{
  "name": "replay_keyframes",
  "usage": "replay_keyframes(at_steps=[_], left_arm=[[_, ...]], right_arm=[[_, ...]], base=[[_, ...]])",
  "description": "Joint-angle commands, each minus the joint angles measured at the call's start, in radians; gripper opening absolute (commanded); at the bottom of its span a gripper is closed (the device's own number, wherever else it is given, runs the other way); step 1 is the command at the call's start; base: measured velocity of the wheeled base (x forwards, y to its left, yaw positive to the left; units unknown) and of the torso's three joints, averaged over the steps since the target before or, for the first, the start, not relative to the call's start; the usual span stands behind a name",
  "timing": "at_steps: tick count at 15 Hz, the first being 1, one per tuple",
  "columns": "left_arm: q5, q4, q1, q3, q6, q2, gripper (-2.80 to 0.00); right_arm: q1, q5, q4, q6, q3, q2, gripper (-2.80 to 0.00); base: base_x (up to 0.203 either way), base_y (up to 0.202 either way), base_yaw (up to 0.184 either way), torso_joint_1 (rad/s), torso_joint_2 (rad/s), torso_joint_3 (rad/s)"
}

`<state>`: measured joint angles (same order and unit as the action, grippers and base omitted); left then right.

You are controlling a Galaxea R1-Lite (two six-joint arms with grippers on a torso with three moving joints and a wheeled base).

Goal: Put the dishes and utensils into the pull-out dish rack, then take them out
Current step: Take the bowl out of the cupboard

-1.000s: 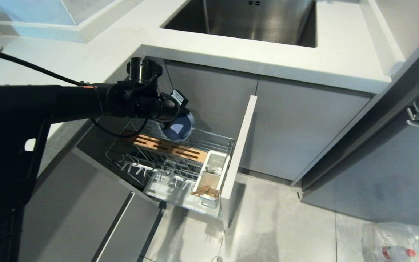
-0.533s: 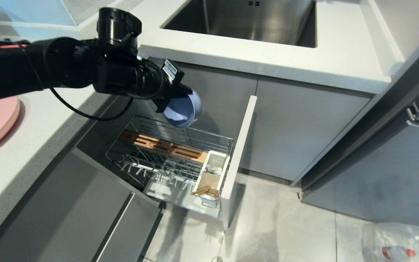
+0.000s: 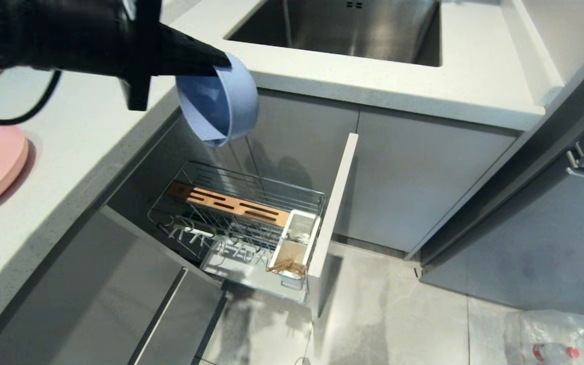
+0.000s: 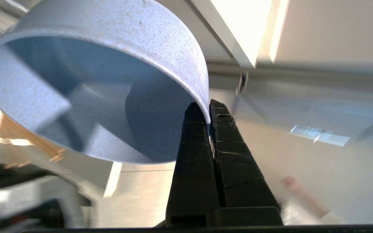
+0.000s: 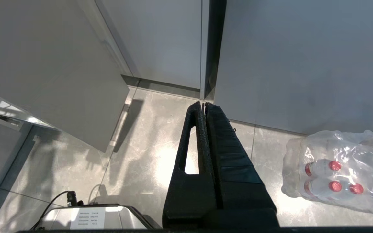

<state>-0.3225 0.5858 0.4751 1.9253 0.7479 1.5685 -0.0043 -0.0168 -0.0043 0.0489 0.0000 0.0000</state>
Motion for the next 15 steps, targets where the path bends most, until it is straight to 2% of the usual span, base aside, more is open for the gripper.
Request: replay_keyframes(at_steps=[1,2,4,5,6,8,12,15], left_arm=[[0.004,0.038,0.003,0.001,-0.13,-0.116,-2.8],[0.046,0.051,0.0,0.009,-0.214,-0.136,-2.8],[0.212,0.072,-0.024,0.014,-0.307,-0.157,-2.8],[0.306,0.096,-0.065,0.015,-0.348,-0.161,-2.8],[0.354,0.125,-0.11,0.015,-0.379,-0.169,-2.8],[0.378,0.157,-0.215,0.015,-0.442,-0.191,-2.8],[0.383,0.201,-0.501,0.016,-0.595,-0.227,-2.8],[0.378,0.235,-0.701,0.017,-0.675,-0.225,-2.8]], right_arm=[[0.0,0.0,0.0,0.0,0.0,0.002,-2.8],[0.0,0.0,0.0,0.001,0.0,0.002,-2.8],[0.0,0.0,0.0,0.0,0.0,0.002,-2.8],[0.0,0.0,0.0,0.0,0.0,0.002,-2.8],[0.0,0.0,0.0,0.0,0.0,0.002,-2.8],[0.0,0.0,0.0,0.0,0.0,0.002,-2.8],[0.0,0.0,0.0,0.0,0.0,0.002,-2.8],[0.0,0.0,0.0,0.0,0.0,0.002,-2.8]], base=[[0.0,0.0,0.0,0.0,0.0,0.0],[0.0,0.0,0.0,0.0,0.0,0.0],[0.0,0.0,0.0,0.0,0.0,0.0],[0.0,0.0,0.0,0.0,0.0,0.0],[0.0,0.0,0.0,0.0,0.0,0.0],[0.0,0.0,0.0,0.0,0.0,0.0],[0.0,0.0,0.0,0.0,0.0,0.0],[0.0,0.0,0.0,0.0,0.0,0.0]])
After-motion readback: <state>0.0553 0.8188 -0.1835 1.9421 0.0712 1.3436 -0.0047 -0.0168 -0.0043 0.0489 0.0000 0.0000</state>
